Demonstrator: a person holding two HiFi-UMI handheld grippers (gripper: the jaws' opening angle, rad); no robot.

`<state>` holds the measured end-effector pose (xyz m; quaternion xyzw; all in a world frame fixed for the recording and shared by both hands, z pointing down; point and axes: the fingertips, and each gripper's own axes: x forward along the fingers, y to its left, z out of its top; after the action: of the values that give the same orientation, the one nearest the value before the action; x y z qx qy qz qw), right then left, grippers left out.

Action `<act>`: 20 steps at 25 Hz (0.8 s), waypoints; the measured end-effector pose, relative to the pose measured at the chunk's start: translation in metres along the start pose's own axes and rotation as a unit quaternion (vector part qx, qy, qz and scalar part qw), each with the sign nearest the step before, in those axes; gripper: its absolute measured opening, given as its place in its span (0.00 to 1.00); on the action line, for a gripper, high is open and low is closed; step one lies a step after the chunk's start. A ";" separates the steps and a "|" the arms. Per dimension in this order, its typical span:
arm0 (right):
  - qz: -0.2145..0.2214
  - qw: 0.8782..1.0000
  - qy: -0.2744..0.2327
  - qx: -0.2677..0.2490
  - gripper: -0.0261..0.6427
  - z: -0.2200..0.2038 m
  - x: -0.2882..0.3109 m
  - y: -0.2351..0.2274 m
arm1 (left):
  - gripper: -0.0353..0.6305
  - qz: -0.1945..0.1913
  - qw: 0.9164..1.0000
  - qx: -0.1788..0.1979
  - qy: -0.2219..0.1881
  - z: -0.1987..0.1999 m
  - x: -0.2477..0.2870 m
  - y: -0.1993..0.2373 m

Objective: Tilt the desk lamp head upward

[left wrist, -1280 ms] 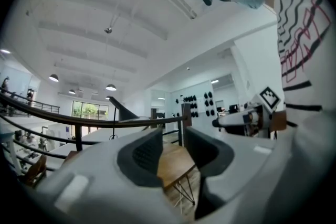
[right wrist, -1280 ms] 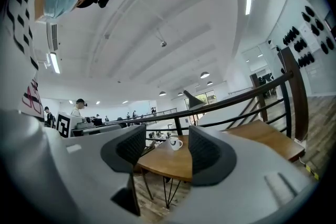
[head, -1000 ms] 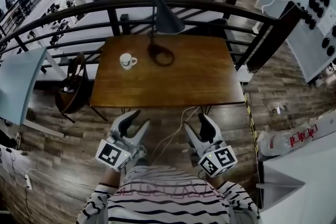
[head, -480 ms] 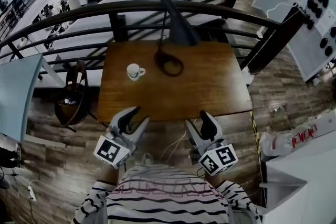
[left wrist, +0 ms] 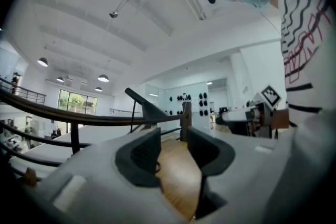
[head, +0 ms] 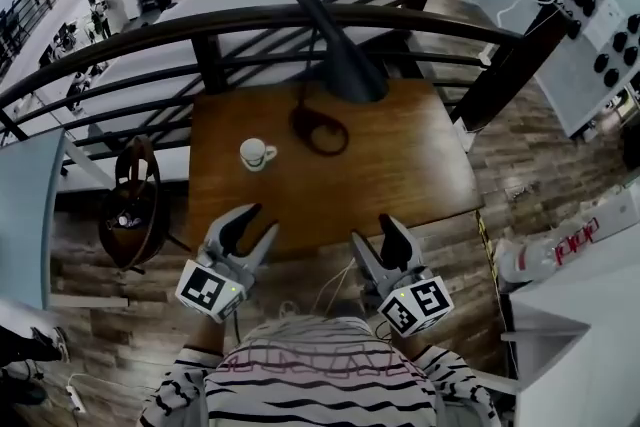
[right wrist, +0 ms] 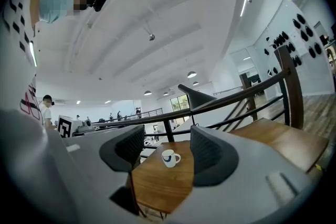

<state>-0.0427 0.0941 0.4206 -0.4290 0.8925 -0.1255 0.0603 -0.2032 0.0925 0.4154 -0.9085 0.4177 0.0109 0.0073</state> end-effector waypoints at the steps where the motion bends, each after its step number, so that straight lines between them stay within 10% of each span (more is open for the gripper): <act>1: -0.002 1.000 0.002 -0.002 0.43 0.000 0.004 -0.004 | 0.28 -0.002 1.000 -0.001 0.000 -0.002 0.005 0.003; 20: 0.086 0.996 0.027 -0.006 0.43 0.044 0.077 -0.158 | 0.28 0.061 0.998 0.006 0.015 -0.008 0.175 0.012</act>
<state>0.0374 -0.0687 0.4224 -0.3475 0.9282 -0.1258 0.0439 -0.0983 -0.0481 0.4186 -0.8814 0.4722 -0.0050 0.0055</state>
